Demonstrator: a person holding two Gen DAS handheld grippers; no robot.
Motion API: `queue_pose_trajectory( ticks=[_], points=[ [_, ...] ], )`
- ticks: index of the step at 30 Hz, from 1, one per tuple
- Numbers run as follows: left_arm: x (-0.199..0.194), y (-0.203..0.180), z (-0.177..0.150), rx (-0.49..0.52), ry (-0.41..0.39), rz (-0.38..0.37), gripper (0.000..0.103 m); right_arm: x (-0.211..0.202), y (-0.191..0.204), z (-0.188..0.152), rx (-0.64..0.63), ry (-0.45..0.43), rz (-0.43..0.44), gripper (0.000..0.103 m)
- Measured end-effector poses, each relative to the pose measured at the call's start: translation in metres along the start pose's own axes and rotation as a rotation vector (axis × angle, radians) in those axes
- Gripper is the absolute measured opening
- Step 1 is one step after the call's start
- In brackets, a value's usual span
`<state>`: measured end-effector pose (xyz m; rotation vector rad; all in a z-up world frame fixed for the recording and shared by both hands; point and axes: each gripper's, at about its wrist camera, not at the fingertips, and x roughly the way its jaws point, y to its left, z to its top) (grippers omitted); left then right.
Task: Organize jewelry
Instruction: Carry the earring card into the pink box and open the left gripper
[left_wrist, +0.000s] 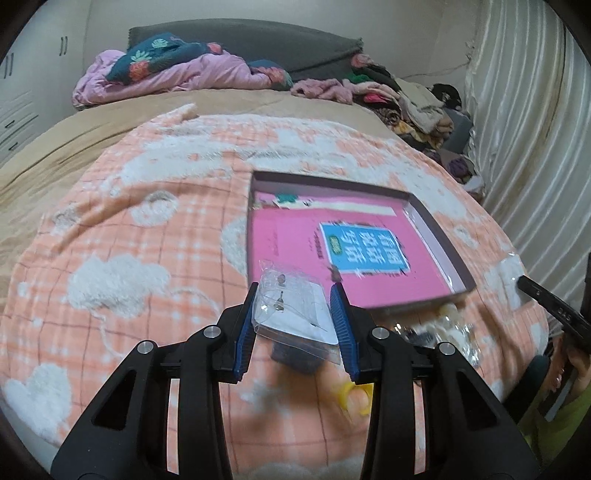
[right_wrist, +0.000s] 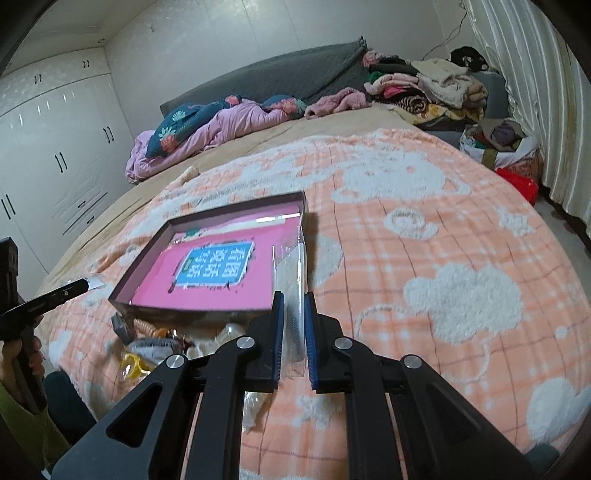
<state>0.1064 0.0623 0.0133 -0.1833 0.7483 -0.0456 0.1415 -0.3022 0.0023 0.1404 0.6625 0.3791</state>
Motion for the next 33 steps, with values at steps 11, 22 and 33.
queue_pose_trajectory(
  ticks=[11,22,33],
  points=[
    [0.019,0.009,0.028,-0.019,-0.011,0.018,0.030,0.020,0.018,0.036,-0.013,-0.046,0.053,0.010],
    [0.054,-0.007,0.042,-0.010,0.006,-0.004,0.030,0.061,0.039,0.066,0.022,-0.028,0.134,0.010],
    [0.094,-0.023,0.031,0.012,0.071,0.005,0.030,0.103,0.051,0.057,-0.003,0.025,0.104,0.010]
  ],
)
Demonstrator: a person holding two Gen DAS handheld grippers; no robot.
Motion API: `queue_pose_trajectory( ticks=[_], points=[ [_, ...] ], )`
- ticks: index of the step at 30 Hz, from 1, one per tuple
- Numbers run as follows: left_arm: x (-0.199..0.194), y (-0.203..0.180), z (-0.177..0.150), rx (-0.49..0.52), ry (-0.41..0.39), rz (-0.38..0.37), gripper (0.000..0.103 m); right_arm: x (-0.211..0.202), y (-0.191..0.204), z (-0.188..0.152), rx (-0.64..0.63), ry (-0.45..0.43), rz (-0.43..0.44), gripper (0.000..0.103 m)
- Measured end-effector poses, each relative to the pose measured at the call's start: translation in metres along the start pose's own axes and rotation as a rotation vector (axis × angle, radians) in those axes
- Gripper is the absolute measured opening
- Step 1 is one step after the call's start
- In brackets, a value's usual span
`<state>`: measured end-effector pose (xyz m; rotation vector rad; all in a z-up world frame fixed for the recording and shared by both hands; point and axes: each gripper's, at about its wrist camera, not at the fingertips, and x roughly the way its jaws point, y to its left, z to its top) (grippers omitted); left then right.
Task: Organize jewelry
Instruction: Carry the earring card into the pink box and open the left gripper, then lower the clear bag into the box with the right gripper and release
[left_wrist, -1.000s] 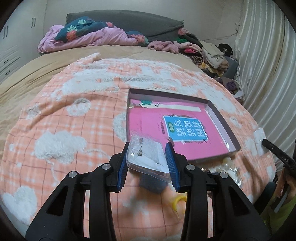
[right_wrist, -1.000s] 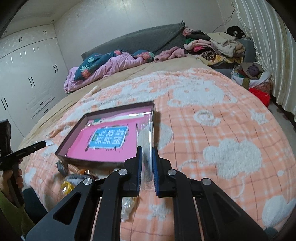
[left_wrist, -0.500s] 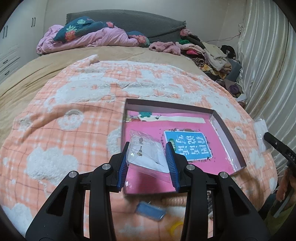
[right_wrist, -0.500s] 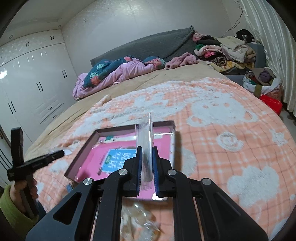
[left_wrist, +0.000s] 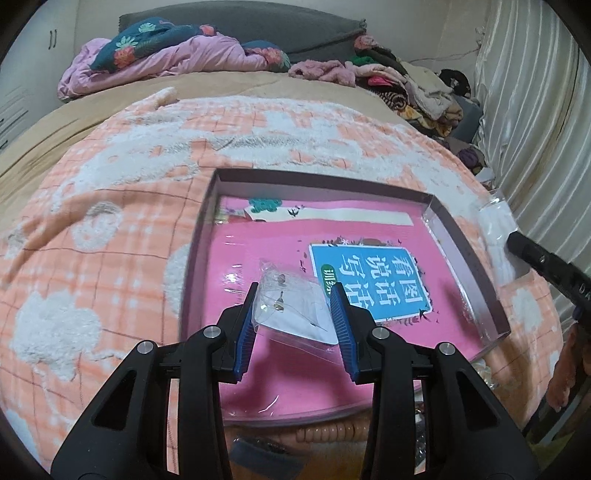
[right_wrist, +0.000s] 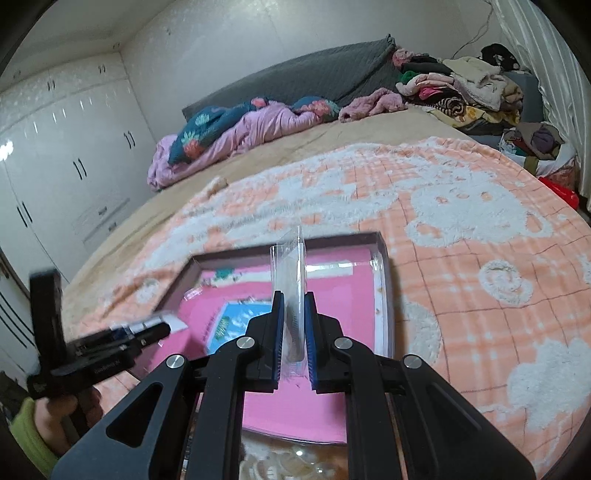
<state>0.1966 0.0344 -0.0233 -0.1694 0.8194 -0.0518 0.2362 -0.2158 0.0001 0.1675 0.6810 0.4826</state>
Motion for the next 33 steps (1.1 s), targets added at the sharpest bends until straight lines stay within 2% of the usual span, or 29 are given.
queue_pose_trajectory(
  ticks=[11,14,16,18,22,26,29,31,33],
  points=[
    [0.012,0.004,-0.002,-0.009,0.023,0.025,0.030,0.028,-0.021,-0.019,0.035,0.091,-0.053,0.011],
    [0.012,0.006,-0.002,-0.013,0.025,0.029,0.033,0.027,-0.024,-0.021,0.046,0.094,-0.060,0.014],
    [0.010,0.006,-0.002,-0.011,0.021,0.036,0.039,0.026,-0.026,-0.022,0.053,0.097,-0.071,0.015],
    [0.009,0.006,-0.002,-0.004,0.018,0.048,0.040,0.026,-0.028,-0.022,0.060,0.100,-0.074,0.015],
    [0.003,0.006,-0.002,-0.003,0.011,0.055,0.046,0.016,-0.030,-0.023,0.067,0.082,-0.080,0.036],
    [-0.005,0.005,-0.001,0.001,-0.003,0.063,0.054,0.001,-0.030,-0.023,0.063,0.054,-0.086,0.049],
    [-0.015,0.004,-0.001,-0.004,-0.020,0.063,0.064,-0.015,-0.030,-0.021,0.069,0.021,-0.088,0.063],
    [-0.023,0.002,0.001,-0.004,-0.033,0.067,0.071,-0.025,-0.029,-0.020,0.067,0.002,-0.092,0.067],
    [-0.031,0.001,0.002,-0.003,-0.052,0.073,0.082,-0.034,-0.027,-0.016,0.062,-0.016,-0.092,0.070]
  ],
)
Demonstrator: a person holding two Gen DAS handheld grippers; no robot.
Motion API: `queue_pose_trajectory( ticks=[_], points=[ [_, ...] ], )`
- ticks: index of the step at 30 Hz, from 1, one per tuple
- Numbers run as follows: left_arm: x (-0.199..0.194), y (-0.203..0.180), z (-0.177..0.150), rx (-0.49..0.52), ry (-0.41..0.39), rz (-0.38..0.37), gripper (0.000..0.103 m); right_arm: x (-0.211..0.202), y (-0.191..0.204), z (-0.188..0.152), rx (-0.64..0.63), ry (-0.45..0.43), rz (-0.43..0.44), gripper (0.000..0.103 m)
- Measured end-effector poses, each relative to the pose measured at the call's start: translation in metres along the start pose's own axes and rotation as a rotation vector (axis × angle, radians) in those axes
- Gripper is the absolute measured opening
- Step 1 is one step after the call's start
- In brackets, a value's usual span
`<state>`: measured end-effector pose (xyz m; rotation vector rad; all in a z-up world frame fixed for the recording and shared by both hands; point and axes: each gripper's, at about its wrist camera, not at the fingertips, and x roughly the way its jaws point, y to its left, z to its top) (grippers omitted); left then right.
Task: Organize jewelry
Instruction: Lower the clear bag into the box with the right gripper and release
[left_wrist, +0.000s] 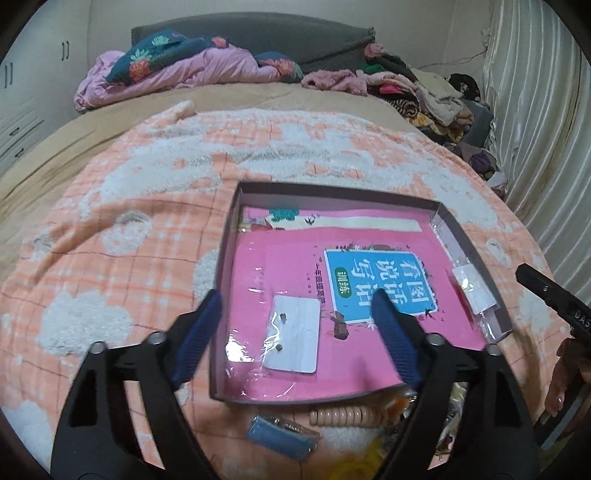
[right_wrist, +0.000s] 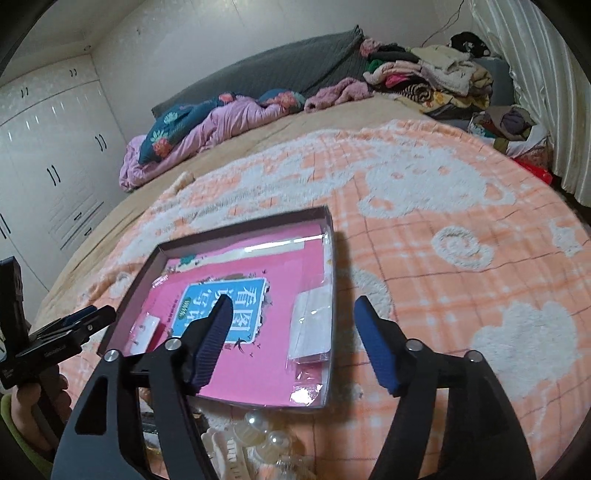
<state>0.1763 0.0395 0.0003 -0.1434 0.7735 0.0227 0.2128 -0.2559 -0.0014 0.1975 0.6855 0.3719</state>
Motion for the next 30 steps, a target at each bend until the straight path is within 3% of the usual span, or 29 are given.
queue_pose_trajectory(
  ticks=[7,30],
  points=[
    [-0.034,0.000,0.006,-0.013,-0.060,0.007,0.092,-0.033,0.004,0.006,-0.011,-0.065,-0.005,0.081],
    [-0.104,-0.002,-0.013,0.022,-0.152,-0.025,0.094,-0.100,0.032,-0.001,-0.097,-0.135,0.021,0.081]
  ],
)
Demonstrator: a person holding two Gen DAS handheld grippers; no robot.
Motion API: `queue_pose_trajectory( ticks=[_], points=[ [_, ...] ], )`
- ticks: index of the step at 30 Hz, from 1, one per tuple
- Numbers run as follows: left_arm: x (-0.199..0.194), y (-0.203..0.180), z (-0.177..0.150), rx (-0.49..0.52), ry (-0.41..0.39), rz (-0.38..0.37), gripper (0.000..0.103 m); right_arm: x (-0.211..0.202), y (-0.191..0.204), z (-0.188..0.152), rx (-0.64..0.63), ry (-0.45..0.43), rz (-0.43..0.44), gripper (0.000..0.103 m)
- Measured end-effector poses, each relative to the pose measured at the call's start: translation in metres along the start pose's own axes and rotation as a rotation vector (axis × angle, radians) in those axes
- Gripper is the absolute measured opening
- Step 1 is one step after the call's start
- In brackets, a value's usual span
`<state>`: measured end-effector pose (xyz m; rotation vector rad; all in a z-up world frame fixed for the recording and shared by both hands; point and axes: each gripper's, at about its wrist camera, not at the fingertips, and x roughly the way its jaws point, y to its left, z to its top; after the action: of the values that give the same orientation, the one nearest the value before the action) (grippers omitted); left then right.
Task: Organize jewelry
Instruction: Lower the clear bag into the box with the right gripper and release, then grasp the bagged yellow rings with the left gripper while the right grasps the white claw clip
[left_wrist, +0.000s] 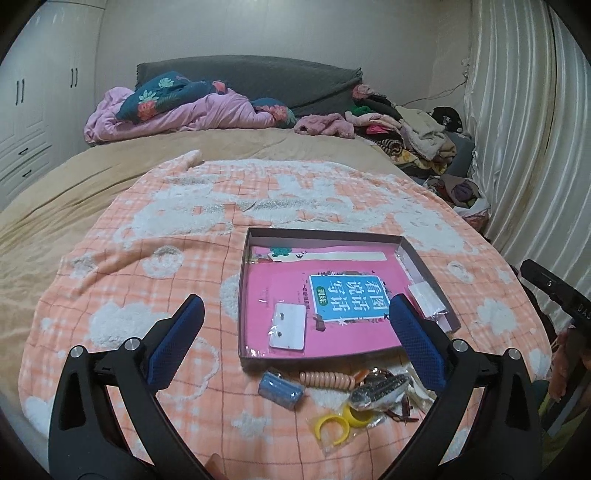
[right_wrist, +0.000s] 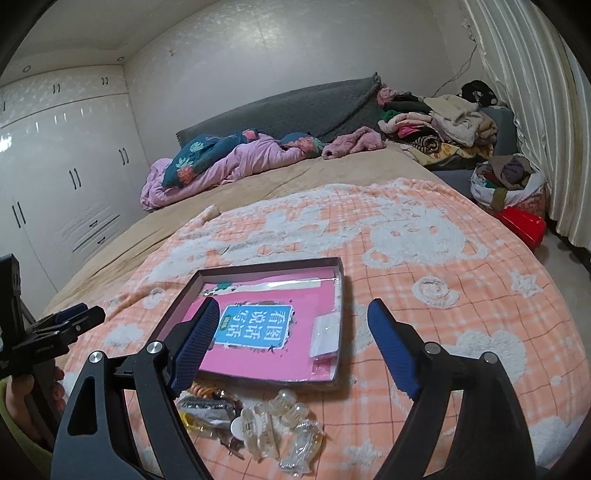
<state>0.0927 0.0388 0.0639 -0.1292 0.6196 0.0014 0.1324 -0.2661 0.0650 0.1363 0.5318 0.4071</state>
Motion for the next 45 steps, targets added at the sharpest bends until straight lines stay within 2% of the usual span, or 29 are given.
queue_pose_trajectory(
  ticks=[12,32,41,45],
  points=[
    [-0.015,-0.002,-0.026,0.042,0.041,-0.006,0.094,-0.011,0.010,-0.017,-0.038,0.046,0.006,0.081],
    [-0.008,-0.016,-0.061,0.108,0.135,-0.028,0.094,-0.003,0.009,-0.061,-0.066,0.179,-0.007,0.081],
    [0.017,-0.027,-0.090,0.155,0.231,-0.055,0.094,0.015,0.015,-0.086,-0.135,0.266,-0.008,0.081],
    [0.031,-0.028,-0.107,0.173,0.293,-0.059,0.094,0.022,0.021,-0.093,-0.156,0.300,0.029,0.074]
  ],
)
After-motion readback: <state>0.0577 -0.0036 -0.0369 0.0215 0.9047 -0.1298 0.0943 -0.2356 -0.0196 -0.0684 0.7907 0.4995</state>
